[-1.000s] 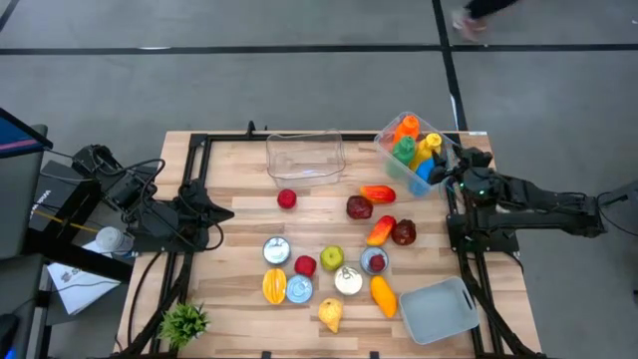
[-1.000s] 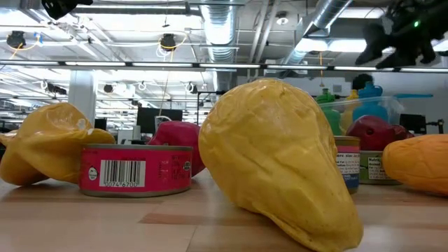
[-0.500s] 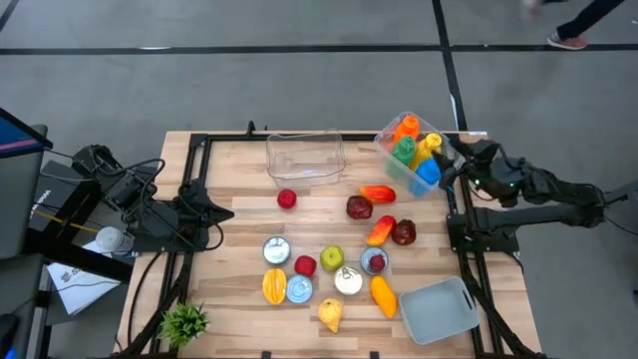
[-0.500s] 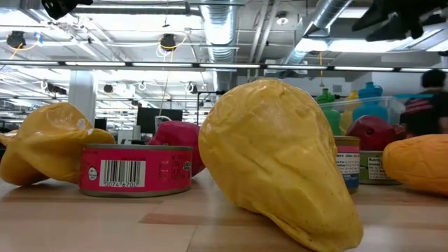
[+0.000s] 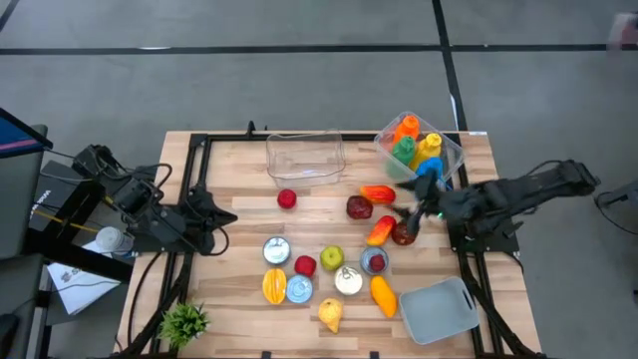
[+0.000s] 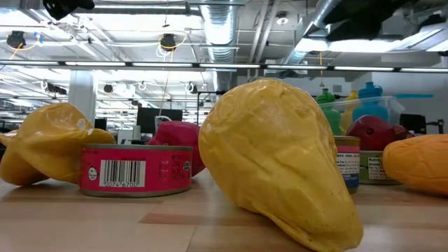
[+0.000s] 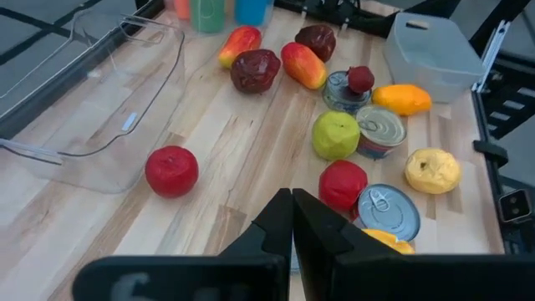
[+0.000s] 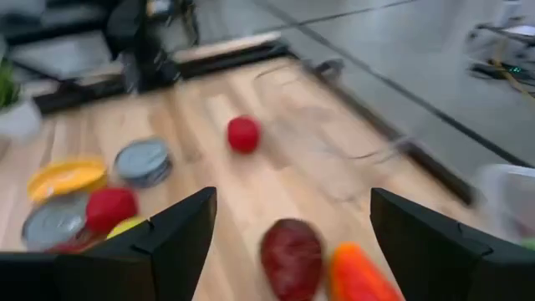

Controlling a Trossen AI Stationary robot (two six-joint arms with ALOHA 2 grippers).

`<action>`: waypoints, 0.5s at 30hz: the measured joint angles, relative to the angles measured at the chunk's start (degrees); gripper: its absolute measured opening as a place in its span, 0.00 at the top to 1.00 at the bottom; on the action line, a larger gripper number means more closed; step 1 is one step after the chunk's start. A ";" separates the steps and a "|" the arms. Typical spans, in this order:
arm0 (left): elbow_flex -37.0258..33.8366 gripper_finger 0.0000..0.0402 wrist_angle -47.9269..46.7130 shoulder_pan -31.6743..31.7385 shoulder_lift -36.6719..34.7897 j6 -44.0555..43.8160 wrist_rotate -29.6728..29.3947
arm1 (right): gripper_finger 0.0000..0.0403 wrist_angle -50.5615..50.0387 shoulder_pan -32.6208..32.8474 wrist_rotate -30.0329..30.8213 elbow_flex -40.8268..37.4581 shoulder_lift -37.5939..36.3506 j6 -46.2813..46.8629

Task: Pick & Place Food Item
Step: Put the blue and pink tuna can into the gray bin

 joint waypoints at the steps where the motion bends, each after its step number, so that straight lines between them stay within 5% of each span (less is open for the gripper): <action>1: 0.00 1.00 0.00 0.00 0.43 0.01 0.00 | 0.24 1.00 1.36 -0.14 -0.08 1.89 -0.03; 10: 0.00 1.00 0.00 0.01 4.08 0.11 -0.04 | 0.24 8.85 10.82 -0.49 -0.01 19.77 2.22; 15: 0.00 1.00 0.02 0.02 5.19 0.56 -0.09 | 0.24 13.98 12.75 -7.98 -0.01 27.85 2.20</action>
